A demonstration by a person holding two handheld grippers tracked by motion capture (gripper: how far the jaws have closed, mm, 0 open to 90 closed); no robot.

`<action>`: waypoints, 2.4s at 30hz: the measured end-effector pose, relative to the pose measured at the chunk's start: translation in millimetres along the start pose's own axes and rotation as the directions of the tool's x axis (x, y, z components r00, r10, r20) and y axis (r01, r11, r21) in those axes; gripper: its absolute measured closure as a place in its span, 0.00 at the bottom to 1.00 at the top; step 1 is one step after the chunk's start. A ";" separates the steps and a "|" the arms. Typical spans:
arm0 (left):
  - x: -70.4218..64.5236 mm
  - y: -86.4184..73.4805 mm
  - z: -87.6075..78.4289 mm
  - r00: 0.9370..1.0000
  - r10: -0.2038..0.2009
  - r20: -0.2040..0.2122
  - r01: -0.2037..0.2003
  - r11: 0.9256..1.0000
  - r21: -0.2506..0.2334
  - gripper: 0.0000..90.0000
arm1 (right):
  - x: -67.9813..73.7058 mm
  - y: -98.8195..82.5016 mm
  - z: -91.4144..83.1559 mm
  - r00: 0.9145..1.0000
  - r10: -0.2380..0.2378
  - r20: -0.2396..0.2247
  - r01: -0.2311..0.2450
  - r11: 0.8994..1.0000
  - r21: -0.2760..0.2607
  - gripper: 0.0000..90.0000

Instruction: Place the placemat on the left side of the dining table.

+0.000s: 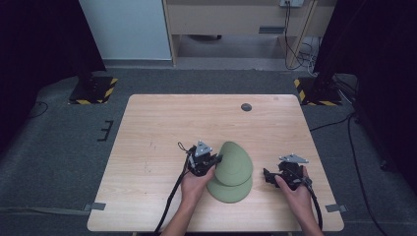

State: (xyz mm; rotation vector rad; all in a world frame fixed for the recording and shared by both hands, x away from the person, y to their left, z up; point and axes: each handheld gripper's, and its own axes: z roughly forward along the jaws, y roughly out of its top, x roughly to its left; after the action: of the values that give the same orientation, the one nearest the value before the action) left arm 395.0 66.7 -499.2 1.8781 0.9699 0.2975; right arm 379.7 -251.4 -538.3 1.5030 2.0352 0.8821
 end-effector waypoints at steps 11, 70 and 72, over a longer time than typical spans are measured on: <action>-8.3 14.0 -9.6 0.999 -0.002 0.035 0.002 1.000 -0.022 0.94 | -1.1 0.5 1.4 1.000 0.002 0.020 -0.002 1.000 0.015 0.04; -1.4 113.5 -6.5 0.996 0.060 -0.059 -0.063 0.997 -0.037 0.95 | -3.7 2.2 3.7 1.000 -0.001 0.016 0.001 1.000 0.023 0.01; -2.9 115.7 -4.1 0.996 0.063 -0.065 -0.065 0.997 -0.035 0.95 | -3.9 2.2 3.8 1.000 -0.003 0.016 0.003 1.000 0.022 0.01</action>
State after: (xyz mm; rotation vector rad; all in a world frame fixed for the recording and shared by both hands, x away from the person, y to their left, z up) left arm 448.1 42.0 -399.2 1.8779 0.9414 0.4133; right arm 384.9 -253.8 -539.4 1.5140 2.0413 0.8461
